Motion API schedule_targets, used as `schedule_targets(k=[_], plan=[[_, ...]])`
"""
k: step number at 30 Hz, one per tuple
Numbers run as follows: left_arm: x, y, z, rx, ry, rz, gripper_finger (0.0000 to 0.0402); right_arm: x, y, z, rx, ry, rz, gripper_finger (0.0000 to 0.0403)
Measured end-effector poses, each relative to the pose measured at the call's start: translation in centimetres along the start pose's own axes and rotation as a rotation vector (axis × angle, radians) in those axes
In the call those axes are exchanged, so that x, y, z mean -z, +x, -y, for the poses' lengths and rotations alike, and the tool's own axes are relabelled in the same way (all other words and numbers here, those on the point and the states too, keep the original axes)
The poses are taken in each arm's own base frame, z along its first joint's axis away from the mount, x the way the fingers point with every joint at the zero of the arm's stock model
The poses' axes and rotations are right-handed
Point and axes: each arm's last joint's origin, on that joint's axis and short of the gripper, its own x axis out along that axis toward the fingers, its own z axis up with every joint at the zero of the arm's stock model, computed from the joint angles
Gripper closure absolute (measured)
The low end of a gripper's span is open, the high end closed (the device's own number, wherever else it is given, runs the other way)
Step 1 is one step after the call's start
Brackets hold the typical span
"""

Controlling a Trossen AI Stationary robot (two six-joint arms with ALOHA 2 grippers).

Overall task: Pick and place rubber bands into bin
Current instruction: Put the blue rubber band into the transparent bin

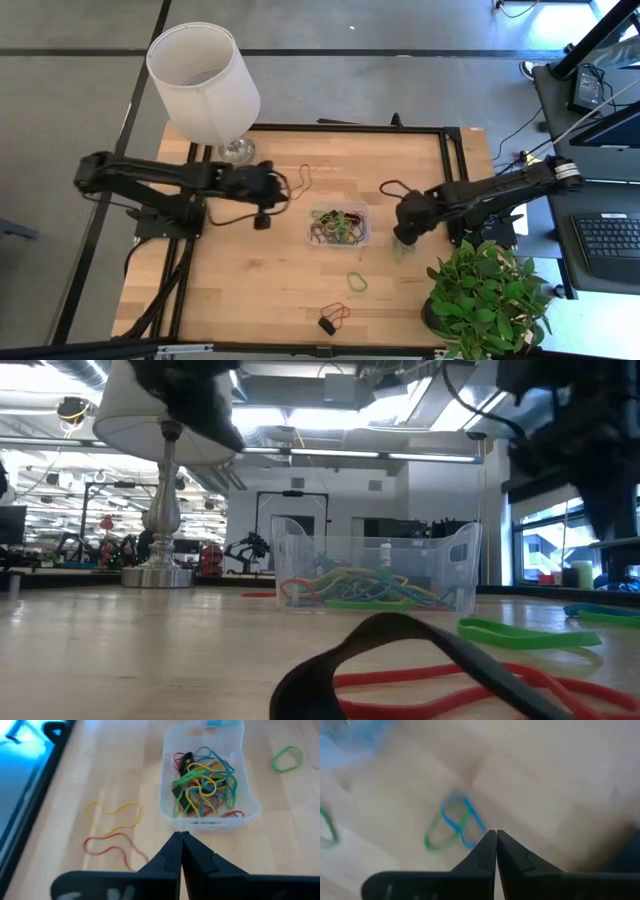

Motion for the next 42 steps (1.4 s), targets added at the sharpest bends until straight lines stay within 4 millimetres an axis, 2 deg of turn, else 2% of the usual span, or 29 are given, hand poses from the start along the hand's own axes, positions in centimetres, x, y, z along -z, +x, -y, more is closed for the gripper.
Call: schedule_targets(k=[5, 10, 15, 21, 26, 30, 34, 37, 42], plan=[[2.9, -2.9, -0.5, -0.048, -0.049, 0.077, 0.0399, 0.2, 1.8, -0.6, 0.045, 0.02, -0.137, 0.0383], [5.6, -4.4, -0.6, -0.079, -0.11, 0.123, 0.04, 0.3, 3.3, -1.7, 0.067, 0.001, -0.175, 0.0351], [7.3, -5.0, -0.5, -0.083, -0.145, 0.147, 0.04, 0.5, 4.9, -2.7, 0.105, -0.019, -0.189, 0.0304], [7.9, -5.1, -0.5, -0.083, -0.148, 0.157, 0.0399, 0.5, 6.8, -3.5, 0.154, -0.043, -0.168, 0.0268], [7.9, -5.0, -0.5, -0.083, -0.145, 0.152, 0.0399, 0.4, 8.5, -3.8, 0.225, -0.081, -0.2, 0.0274], [7.9, -5.0, -0.5, -0.083, -0.14, 0.151, 0.04, 0.3, 9.5, -4.2, 0.234, -0.101, -0.222, 0.0322], [7.9, -5.0, -0.5, -0.084, -0.137, 0.15, 0.0399, 0.3, 9.5, -4.4, 0.212, -0.085, -0.224, 0.039], [7.9, -5.0, -0.5, -0.084, -0.135, 0.15, 0.0399, 0.2, 8.3, -4.6, 0.205, -0.086, -0.211, 0.0392], [7.9, -5.0, -0.5, -0.083, -0.136, 0.15, 0.0399, -0.4, 4.1, -5.2, 0.194, -0.067, -0.118, 0.0399]])
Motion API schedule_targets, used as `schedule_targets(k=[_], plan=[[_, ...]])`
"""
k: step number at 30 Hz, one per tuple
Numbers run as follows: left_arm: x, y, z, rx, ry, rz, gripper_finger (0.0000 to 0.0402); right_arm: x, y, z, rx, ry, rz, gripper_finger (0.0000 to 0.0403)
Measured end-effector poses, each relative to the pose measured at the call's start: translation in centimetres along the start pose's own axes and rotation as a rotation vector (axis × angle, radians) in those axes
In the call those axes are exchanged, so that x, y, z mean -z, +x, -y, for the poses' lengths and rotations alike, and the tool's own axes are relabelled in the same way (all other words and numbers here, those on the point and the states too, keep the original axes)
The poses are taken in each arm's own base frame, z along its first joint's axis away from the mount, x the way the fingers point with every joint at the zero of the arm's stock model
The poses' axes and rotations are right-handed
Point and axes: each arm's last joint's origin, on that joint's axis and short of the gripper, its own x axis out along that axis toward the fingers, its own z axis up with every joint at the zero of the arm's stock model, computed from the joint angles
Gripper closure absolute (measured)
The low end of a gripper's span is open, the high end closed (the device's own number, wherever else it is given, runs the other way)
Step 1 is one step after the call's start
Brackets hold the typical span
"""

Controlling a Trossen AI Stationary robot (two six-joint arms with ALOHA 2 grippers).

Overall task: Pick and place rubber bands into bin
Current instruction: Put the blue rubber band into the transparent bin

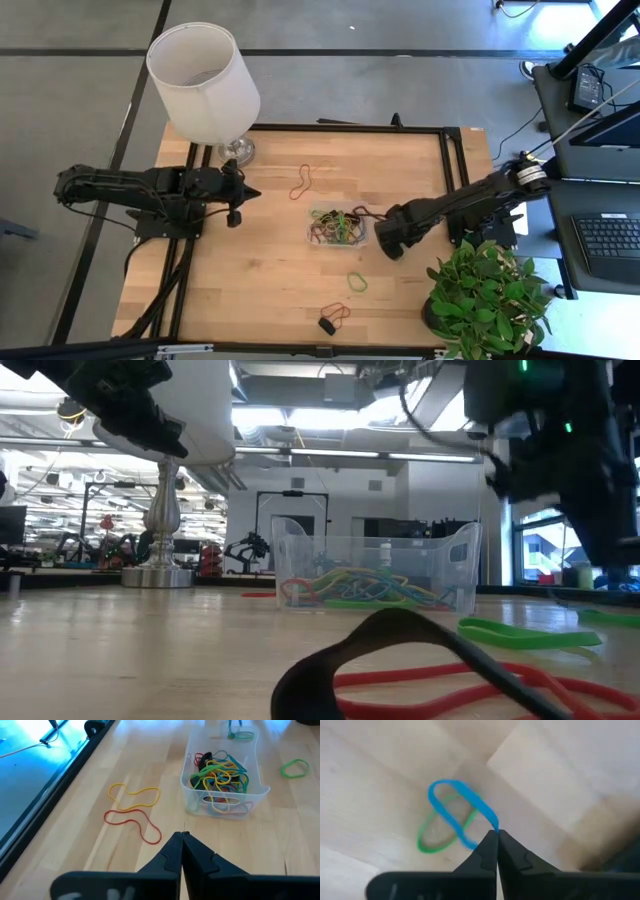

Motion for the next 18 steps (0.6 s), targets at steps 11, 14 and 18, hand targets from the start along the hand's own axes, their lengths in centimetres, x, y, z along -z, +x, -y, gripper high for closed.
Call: schedule_targets(k=[11, 14, 18], plan=[[-0.1, 0.0, 0.0, 0.0, -0.001, 0.007, 0.0399, -1.0, -8.1, -0.9, -0.063, 0.015, 0.258, 0.0401], [-0.1, 0.0, 0.0, 0.0, -0.002, 0.007, 0.04, -1.6, -9.8, -1.4, -0.101, 0.008, 0.37, 0.0402], [-0.1, 0.0, 0.0, 0.0, -0.002, 0.007, 0.0399, -2.9, -11.3, -1.9, -0.188, 0.001, 0.475, 0.0402]])
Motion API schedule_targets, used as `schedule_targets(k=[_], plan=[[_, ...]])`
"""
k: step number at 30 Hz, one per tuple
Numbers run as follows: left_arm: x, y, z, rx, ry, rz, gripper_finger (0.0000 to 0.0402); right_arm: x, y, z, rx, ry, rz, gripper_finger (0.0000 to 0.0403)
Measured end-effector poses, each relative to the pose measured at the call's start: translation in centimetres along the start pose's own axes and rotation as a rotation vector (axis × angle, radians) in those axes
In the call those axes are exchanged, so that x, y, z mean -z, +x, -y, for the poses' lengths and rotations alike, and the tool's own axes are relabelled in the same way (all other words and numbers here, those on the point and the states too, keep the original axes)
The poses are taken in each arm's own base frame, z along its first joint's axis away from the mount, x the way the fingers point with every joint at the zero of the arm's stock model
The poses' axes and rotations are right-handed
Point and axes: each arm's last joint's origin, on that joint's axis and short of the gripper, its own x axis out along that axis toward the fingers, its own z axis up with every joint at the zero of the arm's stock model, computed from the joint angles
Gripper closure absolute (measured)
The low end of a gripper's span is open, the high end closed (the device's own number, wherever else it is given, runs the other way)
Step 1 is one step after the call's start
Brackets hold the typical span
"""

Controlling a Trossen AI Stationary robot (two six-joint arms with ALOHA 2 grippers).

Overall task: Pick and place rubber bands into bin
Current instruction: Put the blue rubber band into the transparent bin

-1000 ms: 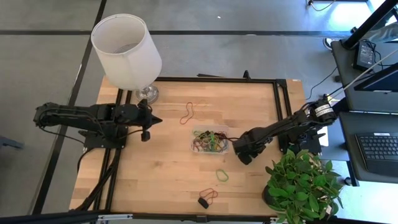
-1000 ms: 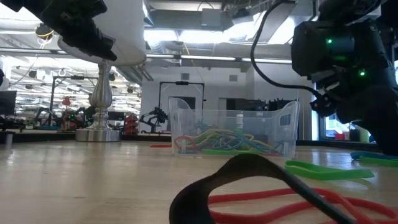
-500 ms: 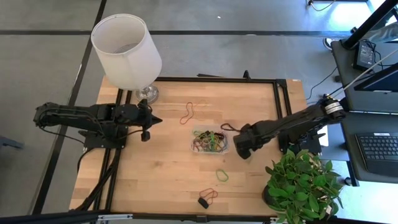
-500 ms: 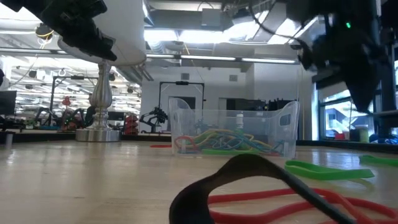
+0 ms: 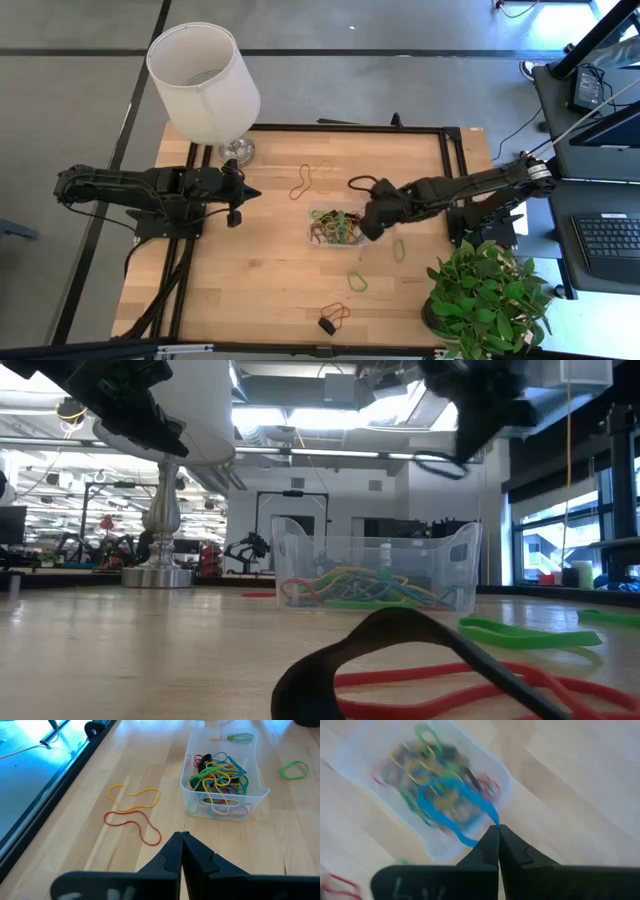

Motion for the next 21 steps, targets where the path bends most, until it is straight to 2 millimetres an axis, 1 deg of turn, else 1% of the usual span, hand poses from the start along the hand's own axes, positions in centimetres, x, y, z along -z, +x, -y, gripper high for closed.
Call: schedule_targets(k=[4, 7, 10, 14, 17, 21], plan=[[0.0, 0.0, 0.0, 0.0, 0.0, 0.0, 0.04, -1.6, 0.9, -0.7, -0.073, -0.018, 0.067, 0.0403], [0.0, 0.0, 0.0, 0.0, 0.0, 0.0, 0.0399, -2.5, 2.4, -1.5, -0.086, -0.05, 0.086, 0.0403], [0.0, 0.0, 0.0, 0.0, -0.003, 0.002, 0.04, -2.9, 4.0, -2.2, -0.092, -0.074, 0.077, 0.0403], [0.0, 0.0, 0.0, 0.0, -0.017, 0.004, 0.0399, -3.0, 6.4, -3.2, -0.101, -0.121, 0.024, 0.0403], [0.0, 0.0, 0.0, -0.002, -0.004, 0.005, 0.0399, -2.7, 7.8, -3.7, -0.1, -0.138, -0.015, 0.0403], [-0.1, 0.0, 0.0, -0.001, -0.004, 0.007, 0.0395, -2.5, 8.8, -4.0, -0.093, -0.166, -0.042, 0.0391]])
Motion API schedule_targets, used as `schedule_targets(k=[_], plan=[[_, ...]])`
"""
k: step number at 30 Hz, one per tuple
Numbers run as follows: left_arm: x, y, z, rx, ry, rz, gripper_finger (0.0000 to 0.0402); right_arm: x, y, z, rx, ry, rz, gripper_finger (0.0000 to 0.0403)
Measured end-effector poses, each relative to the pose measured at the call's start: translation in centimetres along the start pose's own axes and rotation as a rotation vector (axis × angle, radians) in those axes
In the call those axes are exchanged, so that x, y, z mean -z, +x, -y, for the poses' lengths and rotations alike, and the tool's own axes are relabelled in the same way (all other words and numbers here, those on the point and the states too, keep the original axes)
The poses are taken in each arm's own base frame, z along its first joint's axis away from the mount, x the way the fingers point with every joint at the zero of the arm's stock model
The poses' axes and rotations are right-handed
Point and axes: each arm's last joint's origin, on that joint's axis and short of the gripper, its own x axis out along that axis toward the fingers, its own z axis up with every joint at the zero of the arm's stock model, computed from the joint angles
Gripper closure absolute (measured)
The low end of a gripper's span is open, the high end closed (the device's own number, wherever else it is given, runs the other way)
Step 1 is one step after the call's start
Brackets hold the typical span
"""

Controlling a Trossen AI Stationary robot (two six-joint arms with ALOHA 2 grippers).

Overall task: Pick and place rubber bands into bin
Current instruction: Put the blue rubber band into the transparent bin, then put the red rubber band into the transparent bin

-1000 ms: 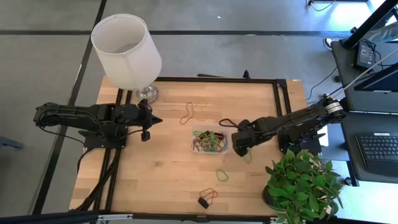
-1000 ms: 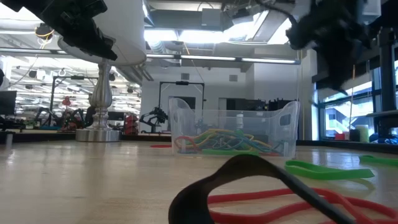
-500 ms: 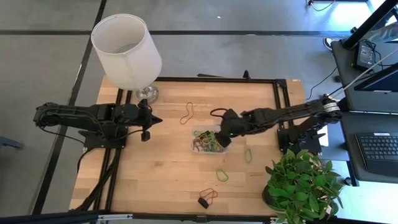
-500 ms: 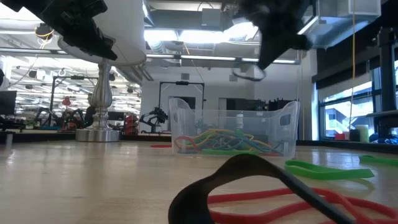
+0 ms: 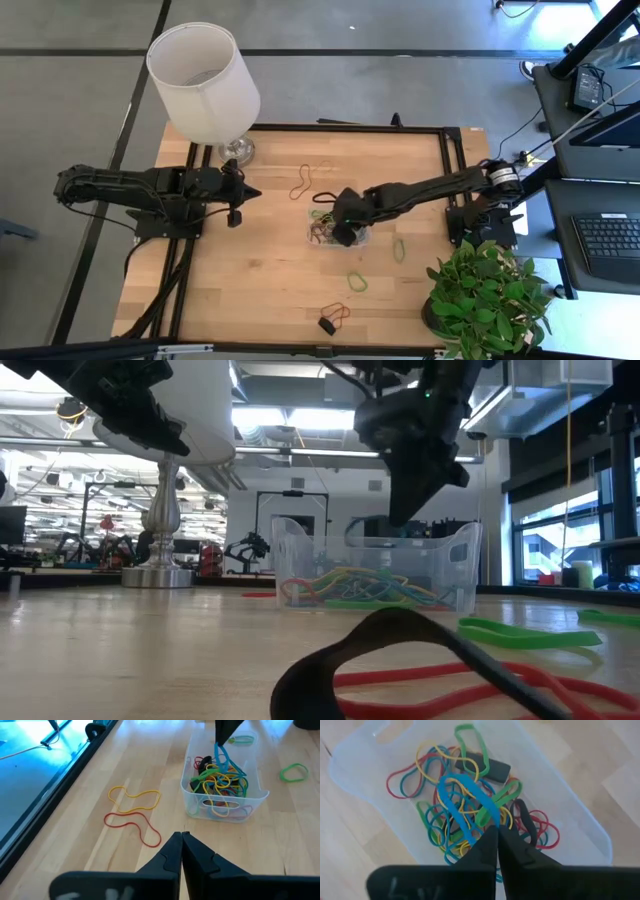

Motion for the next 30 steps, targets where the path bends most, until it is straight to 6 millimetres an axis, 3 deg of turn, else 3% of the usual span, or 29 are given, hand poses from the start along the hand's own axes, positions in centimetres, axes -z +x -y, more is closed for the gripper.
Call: schedule_targets(k=[17, 25, 30], plan=[[-0.2, 0.5, 0.1, -0.019, -0.114, 0.0, 0.031, 0.2, -0.4, 0.1, -0.025, -0.041, -0.034, 0.0246], [-1.9, 1.8, 0.3, -0.061, -0.171, 0.143, 0.0243, 0.5, -4.7, 0.5, -0.05, -0.108, 0.086, 0.0234], [-3.0, 2.7, 0.5, -0.101, -0.152, 0.178, 0.0232, 2.1, -7.1, 1.4, -0.065, -0.155, 0.154, 0.0238]])
